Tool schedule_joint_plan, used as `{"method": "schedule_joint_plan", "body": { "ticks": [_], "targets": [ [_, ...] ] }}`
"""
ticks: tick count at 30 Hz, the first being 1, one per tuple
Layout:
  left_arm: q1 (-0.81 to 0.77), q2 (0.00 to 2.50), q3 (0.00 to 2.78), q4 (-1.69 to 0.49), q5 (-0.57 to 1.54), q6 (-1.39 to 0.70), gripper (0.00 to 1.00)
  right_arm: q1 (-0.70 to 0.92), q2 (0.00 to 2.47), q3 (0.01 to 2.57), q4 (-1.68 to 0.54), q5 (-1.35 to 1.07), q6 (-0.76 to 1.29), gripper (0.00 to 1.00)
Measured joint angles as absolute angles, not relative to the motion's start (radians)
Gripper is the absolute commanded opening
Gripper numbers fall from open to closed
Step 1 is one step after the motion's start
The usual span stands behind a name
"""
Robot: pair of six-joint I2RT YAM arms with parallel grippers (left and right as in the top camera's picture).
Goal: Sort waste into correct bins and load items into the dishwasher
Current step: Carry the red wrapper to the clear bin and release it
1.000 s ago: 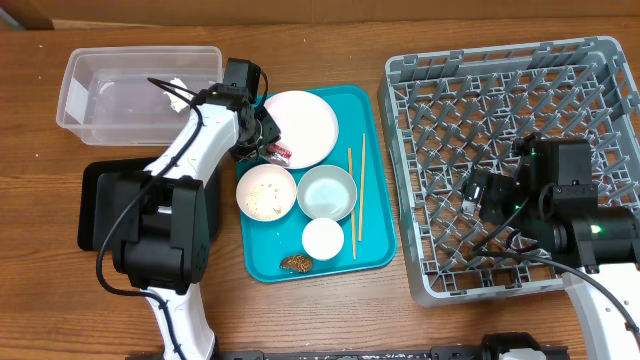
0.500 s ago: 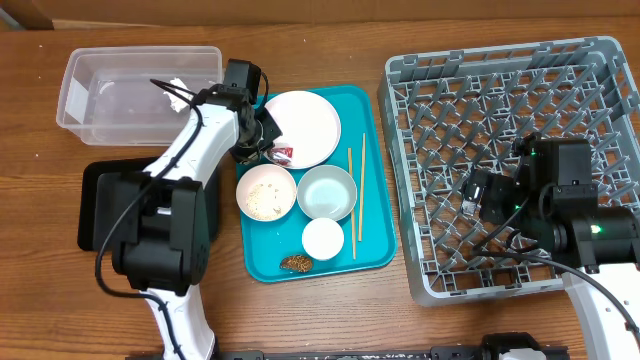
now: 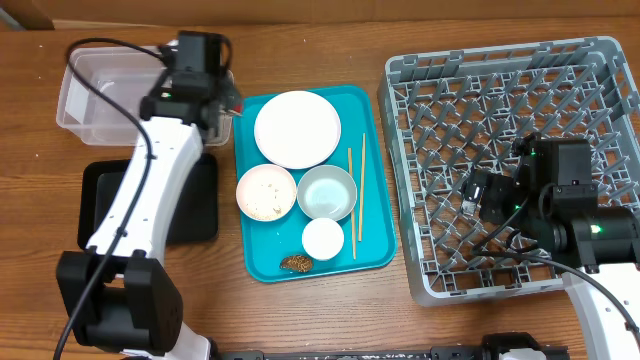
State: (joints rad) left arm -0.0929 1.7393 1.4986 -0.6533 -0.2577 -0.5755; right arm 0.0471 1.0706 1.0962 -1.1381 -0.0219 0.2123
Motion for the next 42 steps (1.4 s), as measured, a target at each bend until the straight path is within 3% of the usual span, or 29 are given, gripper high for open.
{"method": "schedule_joint_plan", "body": {
  "ticks": [12, 33, 36, 39, 42],
  "targets": [
    [0.128, 1.832, 1.499, -0.568, -0.326, -0.547, 0.04, 0.047, 1.071, 1.096, -1.139, -0.022, 0.212, 1.0],
    [0.157, 1.901, 1.499, -0.567, -0.327, -0.519, 0.07, 0.047, 1.071, 1.096, -1.144, -0.022, 0.212, 1.0],
    [0.157, 1.902, 1.499, -0.568, -0.327, -0.519, 0.11, 0.047, 1.071, 1.096, -1.145, -0.022, 0.212, 1.0],
    [0.157, 1.902, 1.499, -0.569, -0.326, -0.516, 0.23, 0.047, 1.071, 1.096, -1.144, -0.022, 0.212, 1.0],
    [0.157, 1.902, 1.499, -0.572, -0.326, -0.513, 0.24, 0.047, 1.071, 1.096, -1.145, -0.022, 0.213, 1.0]
  ]
}}
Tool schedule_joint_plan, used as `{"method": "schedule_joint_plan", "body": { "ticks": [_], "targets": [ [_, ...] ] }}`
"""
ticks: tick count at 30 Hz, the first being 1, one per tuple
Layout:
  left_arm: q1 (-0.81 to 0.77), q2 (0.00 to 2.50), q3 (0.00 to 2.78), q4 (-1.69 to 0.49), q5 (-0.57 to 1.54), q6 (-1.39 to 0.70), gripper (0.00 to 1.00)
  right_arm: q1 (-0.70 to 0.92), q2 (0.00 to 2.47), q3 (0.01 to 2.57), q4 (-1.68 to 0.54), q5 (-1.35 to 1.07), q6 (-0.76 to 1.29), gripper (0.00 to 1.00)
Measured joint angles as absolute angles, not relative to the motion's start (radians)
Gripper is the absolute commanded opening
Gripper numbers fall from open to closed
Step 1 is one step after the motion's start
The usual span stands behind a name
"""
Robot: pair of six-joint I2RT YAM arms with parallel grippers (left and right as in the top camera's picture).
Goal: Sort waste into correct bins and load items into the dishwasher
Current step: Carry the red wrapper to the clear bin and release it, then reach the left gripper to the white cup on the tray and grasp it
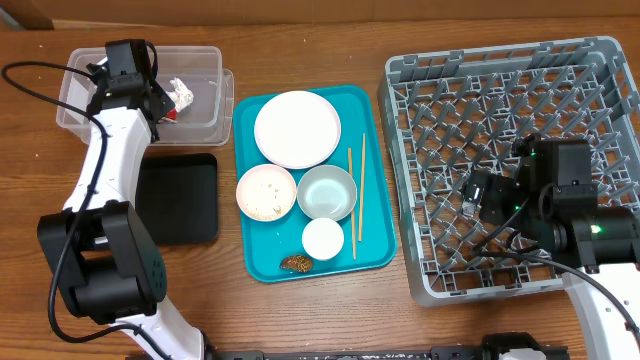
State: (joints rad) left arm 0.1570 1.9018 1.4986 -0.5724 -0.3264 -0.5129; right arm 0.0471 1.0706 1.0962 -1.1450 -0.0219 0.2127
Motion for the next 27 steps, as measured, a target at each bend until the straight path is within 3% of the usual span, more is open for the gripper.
{"method": "schedule_joint_plan", "body": {
  "ticks": [2, 5, 8, 20, 27],
  "targets": [
    [0.157, 1.902, 1.499, -0.579, -0.326, -0.512, 0.3, 0.047, 1.071, 1.096, -1.145, -0.022, 0.212, 1.0],
    [0.157, 1.902, 1.499, -0.59, -0.327, -0.501, 0.53, 0.047, 1.071, 1.096, -1.15, -0.022, 0.213, 1.0],
    [0.157, 1.902, 1.499, -0.598, -0.326, -0.476, 0.63, 0.047, 1.071, 1.096, -1.152, -0.022, 0.212, 1.0],
    [0.157, 1.901, 1.499, -0.613, -0.312, -0.411, 0.68, 0.047, 1.071, 1.096, -1.151, -0.022, 0.212, 1.0],
    [0.142, 1.806, 1.499, -0.624, -0.139, -0.376, 0.67, 0.047, 1.071, 1.096, -1.137, -0.022, 0.213, 1.0]
  ]
}}
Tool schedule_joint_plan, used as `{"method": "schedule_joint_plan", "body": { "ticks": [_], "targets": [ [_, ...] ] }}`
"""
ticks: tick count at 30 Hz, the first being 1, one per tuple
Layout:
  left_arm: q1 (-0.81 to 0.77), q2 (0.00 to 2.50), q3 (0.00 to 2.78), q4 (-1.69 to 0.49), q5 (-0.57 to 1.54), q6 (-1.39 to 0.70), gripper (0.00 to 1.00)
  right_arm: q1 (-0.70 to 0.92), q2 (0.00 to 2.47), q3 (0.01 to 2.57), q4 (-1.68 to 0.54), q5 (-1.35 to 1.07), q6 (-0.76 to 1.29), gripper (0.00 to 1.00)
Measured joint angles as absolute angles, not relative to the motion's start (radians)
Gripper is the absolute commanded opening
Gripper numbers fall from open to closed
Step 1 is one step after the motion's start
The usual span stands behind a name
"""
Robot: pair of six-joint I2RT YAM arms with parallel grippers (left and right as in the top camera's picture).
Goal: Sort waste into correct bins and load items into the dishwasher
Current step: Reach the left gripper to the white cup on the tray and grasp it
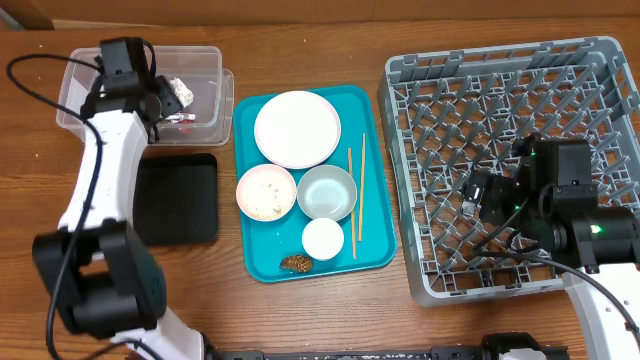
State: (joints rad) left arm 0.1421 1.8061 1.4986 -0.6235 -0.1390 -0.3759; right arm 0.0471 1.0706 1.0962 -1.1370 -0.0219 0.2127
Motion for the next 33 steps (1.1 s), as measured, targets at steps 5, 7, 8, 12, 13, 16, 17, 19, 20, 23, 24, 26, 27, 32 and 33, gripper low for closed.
{"method": "schedule_joint_plan", "body": {
  "ticks": [5, 7, 8, 12, 13, 16, 17, 19, 20, 23, 24, 26, 27, 32, 33],
  "targets": [
    [0.037, 1.681, 1.505, -0.722, 0.001, -0.306, 0.71, 0.047, 1.071, 1.096, -1.098, -0.022, 0.213, 1.0],
    [-0.026, 1.67, 1.513, -0.826, 0.028, -0.282, 0.73, 0.047, 1.071, 1.096, -1.081, -0.022, 0.213, 1.0],
    [-0.061, 1.67, 1.513, -0.882, 0.039, -0.272, 0.73, 0.047, 1.071, 1.096, -1.078, -0.022, 0.212, 1.0],
    [-0.17, 1.687, 1.512, -1.033, 0.062, -0.251, 0.74, 0.047, 1.071, 1.096, -1.076, -0.022, 0.212, 1.0],
    [-0.196, 1.689, 1.512, -1.058, 0.068, -0.25, 0.74, 0.047, 1.071, 1.096, -1.075, -0.022, 0.212, 1.0],
    [-0.253, 1.689, 1.512, -1.116, 0.068, -0.249, 0.75, 0.047, 1.071, 1.096, -1.074, -0.022, 0.212, 1.0],
    [-0.272, 1.689, 1.512, -1.131, 0.068, -0.247, 0.75, 0.047, 1.071, 1.096, -1.074, -0.022, 0.213, 1.0],
    [-0.302, 1.689, 1.512, -1.157, 0.068, -0.242, 0.74, 0.047, 1.071, 1.096, -1.074, -0.022, 0.212, 1.0],
    [-0.316, 1.689, 1.512, -1.173, 0.068, -0.242, 0.74, 0.047, 1.071, 1.096, -1.074, -0.023, 0.212, 1.0],
    [-0.358, 1.689, 1.512, -1.237, 0.069, -0.239, 0.75, 0.047, 1.071, 1.096, -1.077, -0.022, 0.212, 1.0],
    [-0.372, 1.689, 1.512, -1.261, 0.07, -0.237, 0.75, 0.047, 1.071, 1.096, -1.079, -0.022, 0.212, 1.0],
    [-0.402, 1.689, 1.512, -1.303, 0.072, -0.236, 0.76, 0.047, 1.071, 1.096, -1.081, -0.022, 0.212, 1.0],
    [-0.421, 1.689, 1.512, -1.328, 0.072, -0.235, 0.76, 0.047, 1.071, 1.096, -1.083, -0.022, 0.212, 1.0],
    [-0.517, 1.689, 1.51, -1.376, 0.072, -0.235, 0.76, 0.047, 1.071, 1.096, -1.085, -0.022, 0.212, 1.0],
    [-0.535, 1.689, 1.508, -1.374, 0.072, -0.235, 0.76, 0.047, 1.071, 1.096, -1.085, -0.022, 0.212, 1.0]
  ]
}}
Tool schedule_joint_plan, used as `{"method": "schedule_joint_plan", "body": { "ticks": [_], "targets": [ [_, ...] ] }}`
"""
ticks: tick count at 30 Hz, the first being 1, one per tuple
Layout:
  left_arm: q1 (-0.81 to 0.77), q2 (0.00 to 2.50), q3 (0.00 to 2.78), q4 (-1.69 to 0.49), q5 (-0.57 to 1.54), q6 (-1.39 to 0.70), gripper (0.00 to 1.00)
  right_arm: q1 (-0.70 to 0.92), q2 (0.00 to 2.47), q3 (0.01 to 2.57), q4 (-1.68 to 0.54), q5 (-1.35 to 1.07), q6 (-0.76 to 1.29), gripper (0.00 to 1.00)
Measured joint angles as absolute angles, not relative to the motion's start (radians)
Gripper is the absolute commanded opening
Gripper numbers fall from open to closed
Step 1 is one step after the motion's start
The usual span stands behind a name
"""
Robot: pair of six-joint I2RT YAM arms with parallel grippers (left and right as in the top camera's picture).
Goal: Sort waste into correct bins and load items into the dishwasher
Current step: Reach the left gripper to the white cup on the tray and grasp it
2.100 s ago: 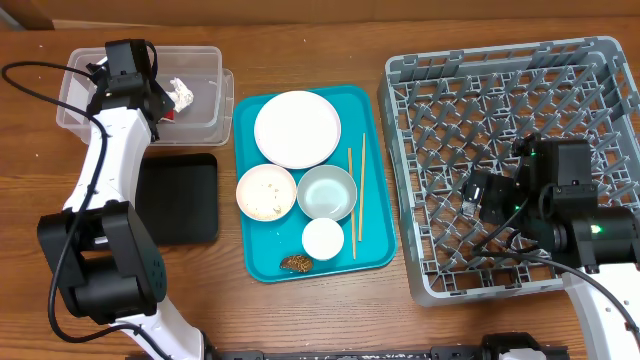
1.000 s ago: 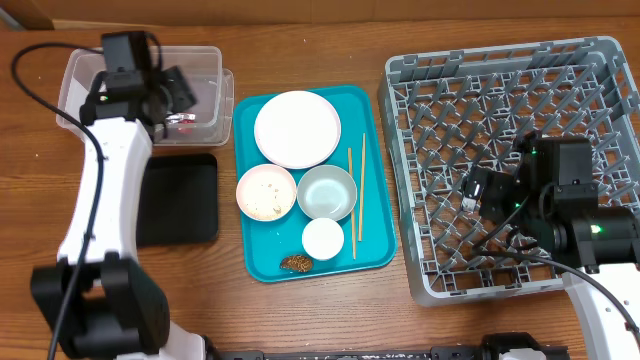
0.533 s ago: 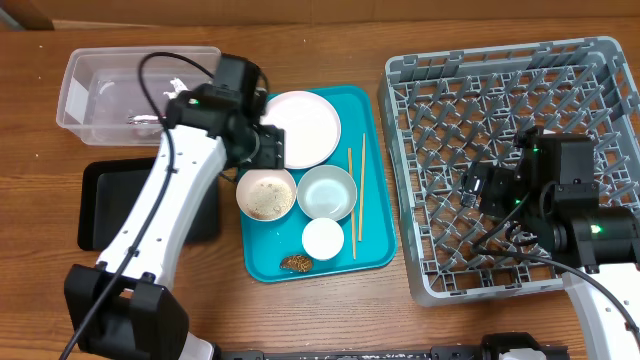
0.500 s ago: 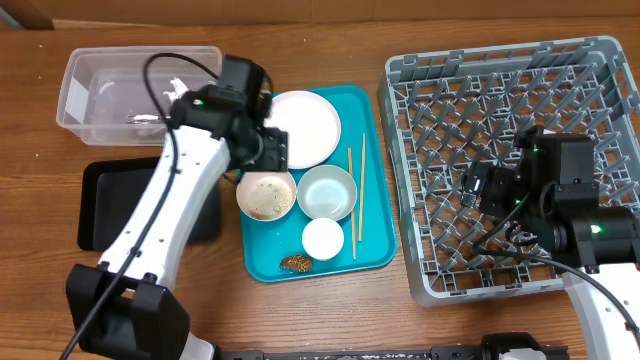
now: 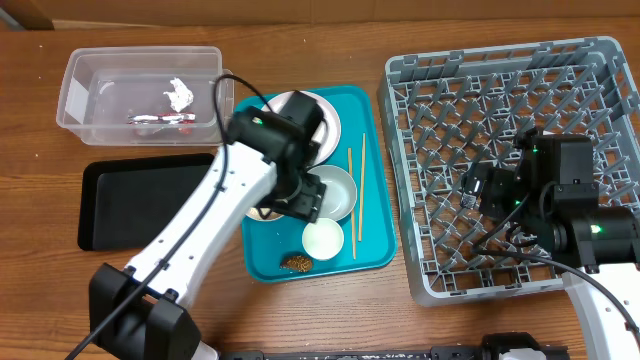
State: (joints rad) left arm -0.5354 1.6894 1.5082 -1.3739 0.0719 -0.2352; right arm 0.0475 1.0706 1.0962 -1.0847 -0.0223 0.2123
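Note:
My left gripper hangs low over the teal tray, above the gap between two bowls; the overhead view does not show how its jaws stand. Its arm hides most of the pinkish bowl and part of the white plate. A grey bowl, a small white cup, a pair of chopsticks and a brown food scrap also lie on the tray. The clear bin holds crumpled white paper and a red-and-white wrapper. My right gripper sits over the grey dish rack.
A black tray lies on the wooden table below the clear bin, left of the teal tray. The dish rack fills the right side, with my right arm's body over its lower right corner.
My left gripper was over the clear bin at the far left and is now over the teal tray by the bowls. The wrapper and paper stay in the bin. The right arm is unmoved.
My left gripper stood at the bin's right edge with something red at its tips. Then it was over the bin's left part, with paper and a red wrapper beside it. The waste now lies in the bin and the gripper is over the tray.

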Motion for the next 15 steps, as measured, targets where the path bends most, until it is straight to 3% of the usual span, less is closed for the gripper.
{"method": "schedule_joint_plan", "body": {
  "ticks": [8, 10, 15],
  "targets": [
    [-0.616, 1.689, 1.377, -1.265, 0.073, -0.248, 0.75, 0.047, 1.071, 1.096, -1.092, -0.022, 0.213, 1.0],
    [-0.616, 1.689, 1.333, -1.238, 0.072, -0.257, 0.7, 0.047, 1.071, 1.096, -1.093, -0.022, 0.213, 1.0],
    [-0.616, 1.69, 1.245, -1.155, 0.073, -0.274, 0.45, 0.047, 1.071, 1.096, -1.094, -0.022, 0.212, 1.0]
  ]
}}
